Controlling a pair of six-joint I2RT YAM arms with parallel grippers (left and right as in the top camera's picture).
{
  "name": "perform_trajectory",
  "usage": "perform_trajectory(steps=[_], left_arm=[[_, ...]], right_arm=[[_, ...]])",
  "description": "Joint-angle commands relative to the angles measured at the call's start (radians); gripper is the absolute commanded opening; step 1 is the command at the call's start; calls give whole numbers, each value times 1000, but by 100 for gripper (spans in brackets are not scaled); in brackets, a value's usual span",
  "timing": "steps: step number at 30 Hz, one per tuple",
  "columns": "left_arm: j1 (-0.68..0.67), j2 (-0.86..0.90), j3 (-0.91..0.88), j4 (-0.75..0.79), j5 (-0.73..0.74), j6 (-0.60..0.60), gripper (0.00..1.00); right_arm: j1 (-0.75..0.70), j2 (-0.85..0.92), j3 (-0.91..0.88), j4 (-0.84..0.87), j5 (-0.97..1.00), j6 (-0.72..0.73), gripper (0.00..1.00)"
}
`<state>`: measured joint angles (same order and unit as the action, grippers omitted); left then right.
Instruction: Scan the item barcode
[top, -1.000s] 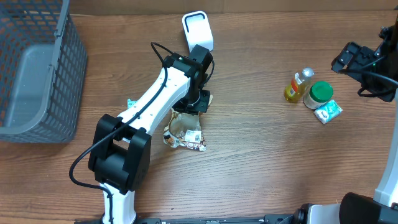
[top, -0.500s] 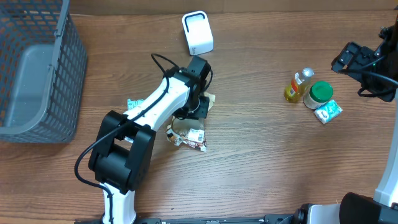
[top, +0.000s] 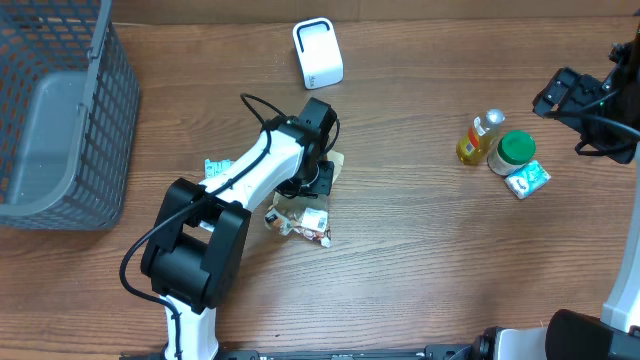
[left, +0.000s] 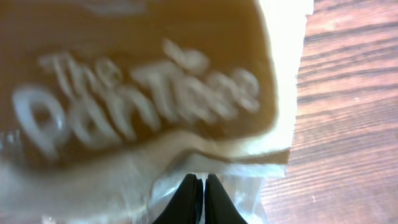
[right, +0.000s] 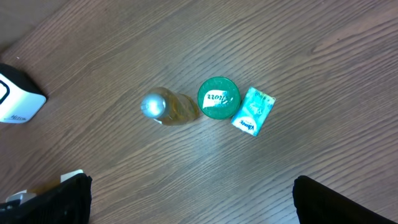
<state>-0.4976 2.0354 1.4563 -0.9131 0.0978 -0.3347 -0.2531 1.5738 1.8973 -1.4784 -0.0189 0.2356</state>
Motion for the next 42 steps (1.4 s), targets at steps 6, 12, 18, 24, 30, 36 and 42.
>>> perform_trajectory(steps=[6,12,18,24,30,36,42], left_arm=[[26,21,325,-211,-21,45,38],[66,28,336,-316,-58,117,64],[95,66,301,-320,-54,201,81],[103,93,284,-298,-56,209,83],[103,120,279,-287,-56,208,83],[103,164,278,-278,-57,208,91],[103,200,278,-254,-65,201,92]], right_arm=[[-2,-11,20,3,6,4,100],[-2,-11,20,3,6,4,100],[-2,-11,20,3,6,4,100],[-2,-11,20,3,6,4,100],[-2,-11,20,3,6,4,100],[-2,-11,20,3,6,4,100],[-2,-11,20,3,6,4,100]])
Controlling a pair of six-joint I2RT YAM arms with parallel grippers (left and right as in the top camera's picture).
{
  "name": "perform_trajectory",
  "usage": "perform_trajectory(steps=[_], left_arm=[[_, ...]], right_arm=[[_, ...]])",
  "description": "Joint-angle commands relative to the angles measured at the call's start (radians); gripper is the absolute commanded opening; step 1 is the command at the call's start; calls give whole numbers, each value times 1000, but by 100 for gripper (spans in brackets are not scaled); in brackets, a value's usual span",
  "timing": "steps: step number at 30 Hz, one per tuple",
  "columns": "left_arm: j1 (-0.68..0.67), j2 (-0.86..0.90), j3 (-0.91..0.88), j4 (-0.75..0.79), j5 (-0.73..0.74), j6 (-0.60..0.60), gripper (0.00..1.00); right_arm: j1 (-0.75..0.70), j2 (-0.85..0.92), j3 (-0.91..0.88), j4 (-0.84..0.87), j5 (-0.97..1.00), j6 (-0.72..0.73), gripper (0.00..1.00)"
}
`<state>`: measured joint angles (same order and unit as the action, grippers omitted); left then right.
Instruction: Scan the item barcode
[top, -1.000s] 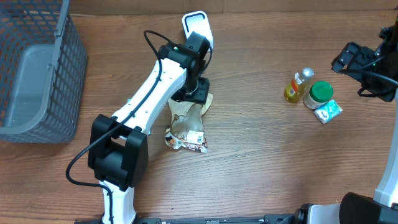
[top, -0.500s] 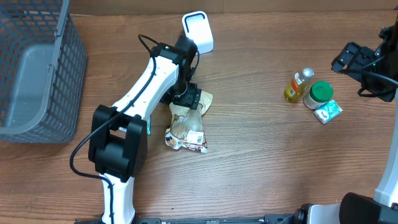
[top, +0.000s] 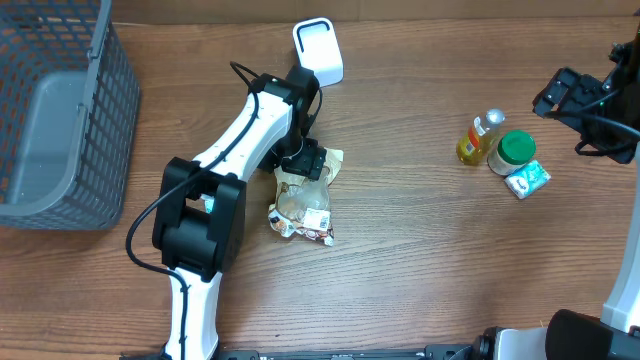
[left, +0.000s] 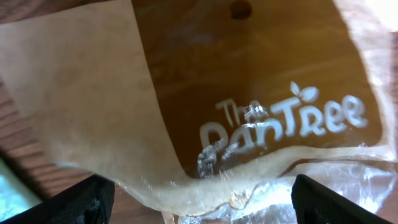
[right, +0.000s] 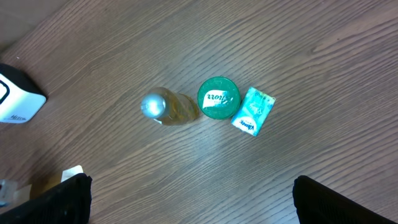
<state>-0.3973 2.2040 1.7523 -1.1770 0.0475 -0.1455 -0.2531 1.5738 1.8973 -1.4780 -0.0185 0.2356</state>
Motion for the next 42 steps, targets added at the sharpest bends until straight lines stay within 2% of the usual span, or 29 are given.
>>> perform_trajectory(steps=[1,6,12,21,24,29,31,38,42], left_arm=[[2,42,-18,13,-24,3,93],[-2,90,-18,15,-32,0,93],[-8,126,-18,19,-20,-1,89],[-6,126,-18,22,0,0,64],[-5,124,-18,23,24,0,61],[8,89,-13,32,32,0,43],[17,64,-13,35,37,0,40],[45,-44,-13,39,113,0,40],[59,-108,-13,57,203,14,34]], right_arm=[[-2,-11,20,2,6,4,100],[-2,-11,20,2,6,4,100],[-2,-11,20,2,6,4,100],[-2,-11,20,2,6,4,100],[-2,-11,20,2,6,4,100],[-2,-11,20,2,6,4,100],[-2,-11,20,2,6,4,100],[-2,-11,20,2,6,4,100],[-2,-11,20,2,6,4,100]])
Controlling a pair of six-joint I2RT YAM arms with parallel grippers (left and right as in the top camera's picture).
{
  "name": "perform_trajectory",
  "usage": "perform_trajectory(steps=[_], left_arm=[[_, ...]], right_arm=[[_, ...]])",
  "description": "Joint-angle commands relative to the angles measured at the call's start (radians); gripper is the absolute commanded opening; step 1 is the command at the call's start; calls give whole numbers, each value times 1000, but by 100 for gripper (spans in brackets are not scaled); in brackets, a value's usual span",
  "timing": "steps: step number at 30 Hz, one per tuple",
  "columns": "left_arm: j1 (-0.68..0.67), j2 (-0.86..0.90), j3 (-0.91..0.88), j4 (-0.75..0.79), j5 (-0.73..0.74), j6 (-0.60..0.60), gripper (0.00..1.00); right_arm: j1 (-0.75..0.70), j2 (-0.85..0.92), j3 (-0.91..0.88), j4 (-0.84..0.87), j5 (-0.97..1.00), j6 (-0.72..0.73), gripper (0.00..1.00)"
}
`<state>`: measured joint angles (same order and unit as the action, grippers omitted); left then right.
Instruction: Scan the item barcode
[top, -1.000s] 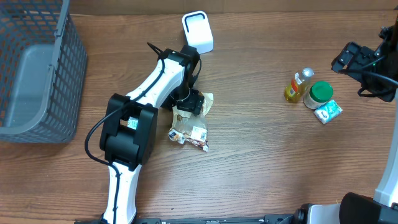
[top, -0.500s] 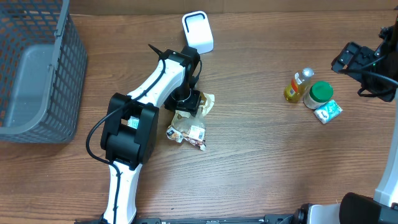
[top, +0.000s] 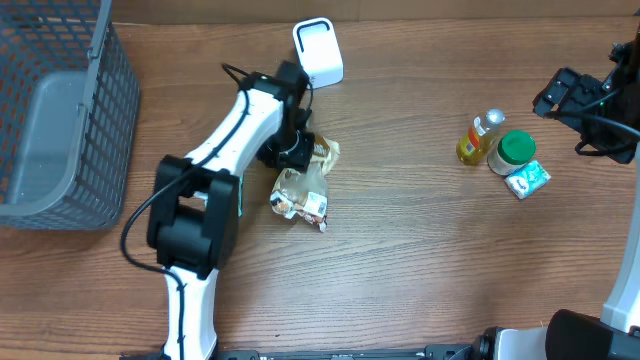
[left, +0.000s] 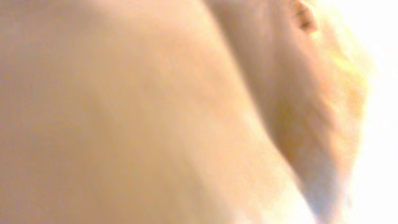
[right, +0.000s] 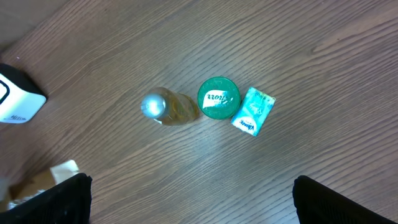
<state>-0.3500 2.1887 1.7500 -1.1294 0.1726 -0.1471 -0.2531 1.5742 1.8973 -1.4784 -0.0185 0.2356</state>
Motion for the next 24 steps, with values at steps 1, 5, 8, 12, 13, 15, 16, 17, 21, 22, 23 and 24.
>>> perform_trajectory(steps=[1,5,8,12,13,15,16,17,21,22,23,24], left_arm=[[16,-106,-11,13,99,21,33],[26,-149,-11,21,152,23,31],[32,-164,-11,27,216,40,29],[35,-166,-11,27,267,39,29],[35,-166,-11,28,267,39,29],[36,-166,-11,36,272,39,29],[36,-166,-11,40,276,38,29],[36,-166,-11,44,287,35,29],[45,-167,-11,74,384,50,28],[50,-167,-11,80,422,60,28],[59,-167,-11,85,477,72,27],[64,-167,-11,87,499,74,24]], right_arm=[[-2,-11,20,3,6,4,100],[-2,-11,20,3,6,4,100],[-2,-11,20,3,6,4,100],[-2,-11,20,3,6,4,100],[-2,-11,20,3,6,4,100],[-2,-11,20,3,6,4,100],[-2,-11,20,3,6,4,100],[-2,-11,20,3,6,4,100],[-2,-11,20,3,6,4,100],[-2,-11,20,3,6,4,100],[-2,-11,20,3,6,4,100],[-2,-11,20,3,6,4,100]])
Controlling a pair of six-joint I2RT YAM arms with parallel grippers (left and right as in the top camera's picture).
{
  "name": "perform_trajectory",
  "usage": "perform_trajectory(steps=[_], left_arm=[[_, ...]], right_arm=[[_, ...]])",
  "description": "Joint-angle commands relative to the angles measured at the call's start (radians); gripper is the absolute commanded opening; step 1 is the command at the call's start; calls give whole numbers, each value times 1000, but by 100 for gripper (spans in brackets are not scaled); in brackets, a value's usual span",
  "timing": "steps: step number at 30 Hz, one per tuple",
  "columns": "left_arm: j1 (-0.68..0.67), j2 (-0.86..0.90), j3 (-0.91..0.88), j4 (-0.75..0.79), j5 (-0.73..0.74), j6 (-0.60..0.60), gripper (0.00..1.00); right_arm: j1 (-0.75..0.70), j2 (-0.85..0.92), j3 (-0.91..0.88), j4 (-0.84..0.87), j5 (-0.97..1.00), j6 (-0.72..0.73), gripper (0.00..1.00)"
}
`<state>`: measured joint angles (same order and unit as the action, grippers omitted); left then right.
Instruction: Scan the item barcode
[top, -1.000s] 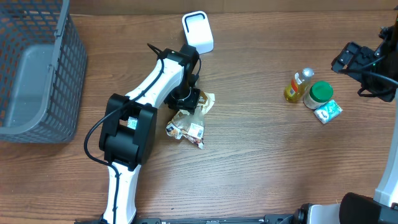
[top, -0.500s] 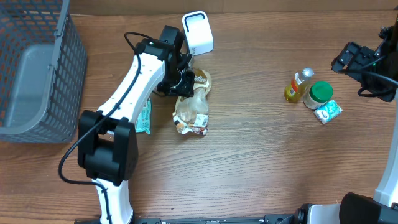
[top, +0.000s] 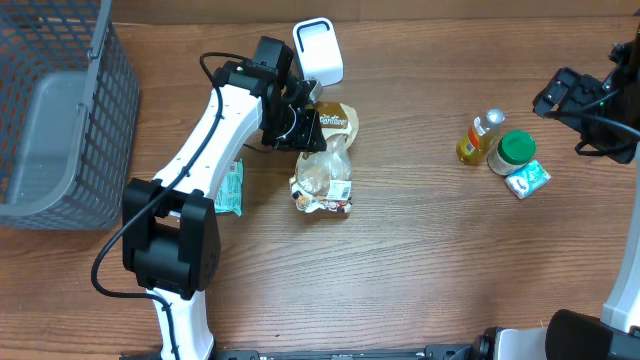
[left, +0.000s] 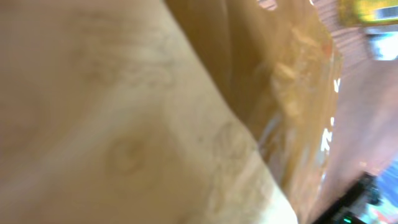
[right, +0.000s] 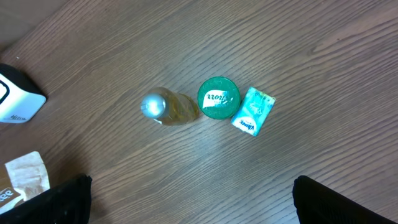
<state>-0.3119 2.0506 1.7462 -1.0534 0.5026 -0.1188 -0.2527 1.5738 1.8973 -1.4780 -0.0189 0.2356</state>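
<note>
A snack bag (top: 323, 172) with a brown label top and a clear lower part hangs just below the white scanner (top: 318, 52). My left gripper (top: 303, 125) holds it by the brown top. In the left wrist view the bag's tan surface (left: 124, 112) fills the frame, blurred, and hides the fingers. My right gripper (right: 193, 200) is open and empty, up at the far right of the table (top: 420, 260). A corner of the bag (right: 26, 177) and the scanner (right: 15, 93) show at the left of the right wrist view.
A grey wire basket (top: 55, 110) stands at the far left. A teal packet (top: 232, 187) lies beside my left arm. A small bottle (top: 478, 136), a green-lidded jar (top: 514, 150) and another teal packet (top: 528, 178) sit at the right under my right gripper.
My left gripper and the snack bag have shifted right and up the table, closer to the scanner. The teal packet beside the arm is now fully uncovered. The right arm has not moved.
My left gripper was shut on the bag's clear edge as it lay on the table. Then it was open over the brown label. Then the bag filled the wrist view with its top raised, and now it hangs just below the scanner.
</note>
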Motion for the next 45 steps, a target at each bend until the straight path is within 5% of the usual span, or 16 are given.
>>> perform_trajectory(steps=[1,4,10,34,45], left_arm=[[34,-29,-7,12,208,46,20],[69,-29,-7,11,339,45,9],[120,-29,-7,0,494,44,9],[128,-29,-7,-72,524,44,4],[129,-29,-7,-75,684,45,4]], right_arm=[[-2,-11,20,2,6,4,100],[-2,-11,20,2,6,4,100],[-2,-11,20,2,6,4,100],[-2,-11,20,2,6,4,100],[-2,-11,20,2,6,4,100]])
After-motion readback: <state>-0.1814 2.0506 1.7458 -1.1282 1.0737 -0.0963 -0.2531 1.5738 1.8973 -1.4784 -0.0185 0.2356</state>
